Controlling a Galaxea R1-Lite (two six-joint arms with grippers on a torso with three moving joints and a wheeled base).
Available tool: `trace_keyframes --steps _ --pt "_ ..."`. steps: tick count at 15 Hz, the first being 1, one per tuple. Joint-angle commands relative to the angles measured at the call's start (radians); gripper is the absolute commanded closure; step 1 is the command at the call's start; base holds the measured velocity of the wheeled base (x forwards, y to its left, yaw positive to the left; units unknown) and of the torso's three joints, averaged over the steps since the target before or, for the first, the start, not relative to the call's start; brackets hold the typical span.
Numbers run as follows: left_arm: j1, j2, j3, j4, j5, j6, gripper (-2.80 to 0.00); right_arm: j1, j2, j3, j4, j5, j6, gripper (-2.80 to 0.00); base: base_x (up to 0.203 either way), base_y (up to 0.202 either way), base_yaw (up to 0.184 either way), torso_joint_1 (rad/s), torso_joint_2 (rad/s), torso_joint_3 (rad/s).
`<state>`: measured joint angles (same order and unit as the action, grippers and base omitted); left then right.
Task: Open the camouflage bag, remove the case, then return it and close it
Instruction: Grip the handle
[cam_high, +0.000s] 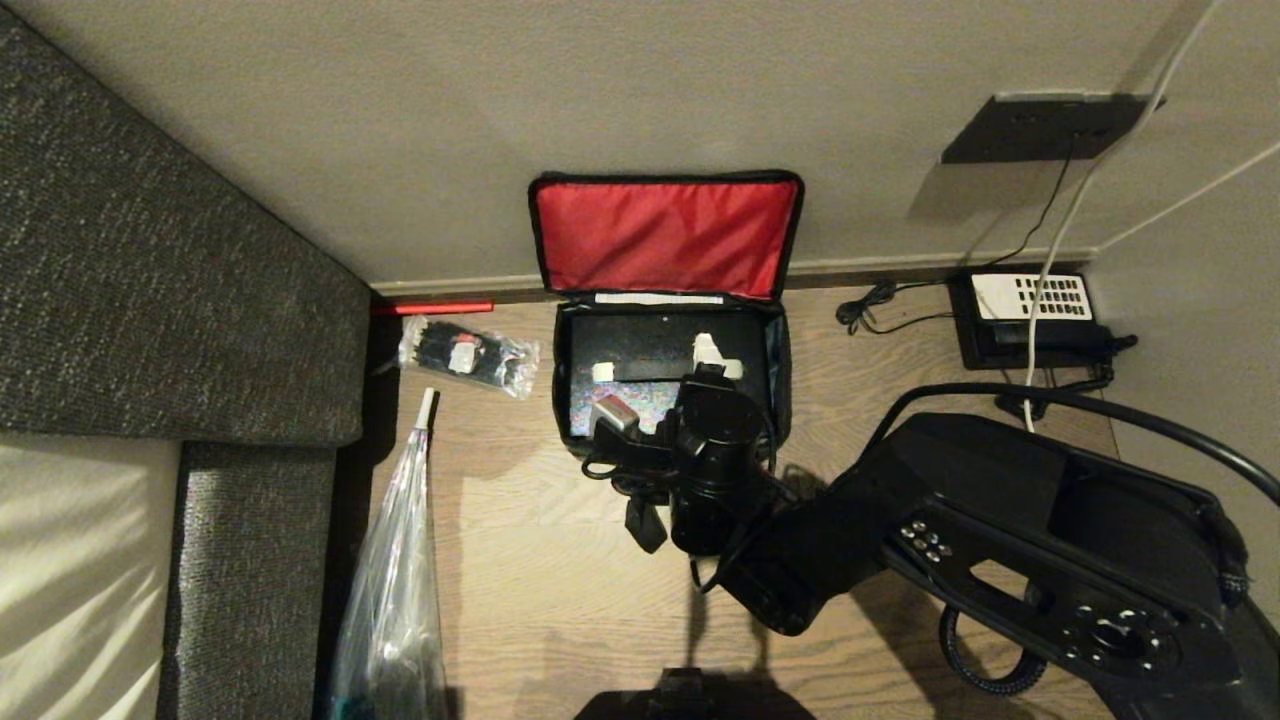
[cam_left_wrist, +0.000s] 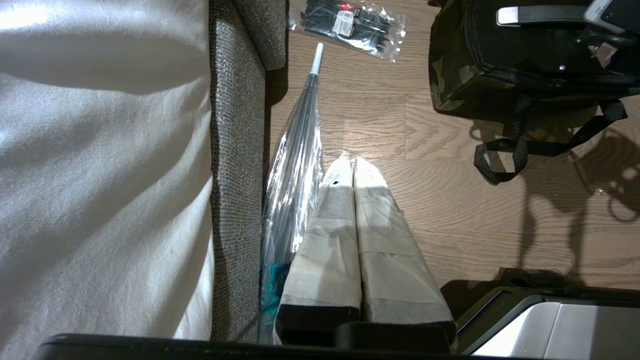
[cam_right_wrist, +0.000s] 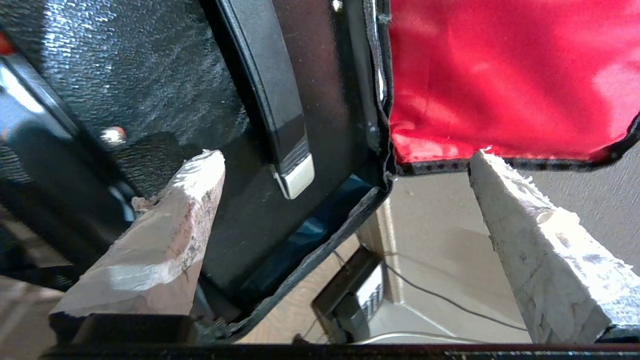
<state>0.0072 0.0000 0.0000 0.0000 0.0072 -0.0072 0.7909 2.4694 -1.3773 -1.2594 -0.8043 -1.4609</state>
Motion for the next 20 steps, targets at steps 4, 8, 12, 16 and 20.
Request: trace_keyframes --steps 4,8,12,16,20 --pt "0.000 0.000 0.002 0.000 0.000 -0.001 0.00 -0.030 0.103 -0.106 0.001 -0.003 -0.035 -2.80 0.000 0.000 0.000 0.000 0.00 0.000" --pt "0.000 -0.002 0.002 0.000 0.000 -0.001 0.00 -0.042 0.168 -0.224 0.003 0.023 -0.035 -2.80 0.000 0.000 0.000 0.000 0.00 0.000" --pt "0.000 0.000 0.002 0.000 0.000 -0.001 0.00 -0.067 0.199 -0.292 -0.015 0.078 -0.044 -2.80 0.000 0.000 0.000 0.000 0.00 0.000" --pt "0.000 -0.002 0.002 0.000 0.000 -0.001 0.00 -0.096 0.228 -0.361 -0.013 0.124 -0.085 -2.80 0.000 0.000 0.000 0.000 0.00 0.000" --pt "0.000 0.000 0.002 0.000 0.000 -0.001 0.00 -0.109 0.252 -0.403 0.016 0.148 -0.093 -2.80 0.000 0.000 0.000 0.000 0.00 0.000"
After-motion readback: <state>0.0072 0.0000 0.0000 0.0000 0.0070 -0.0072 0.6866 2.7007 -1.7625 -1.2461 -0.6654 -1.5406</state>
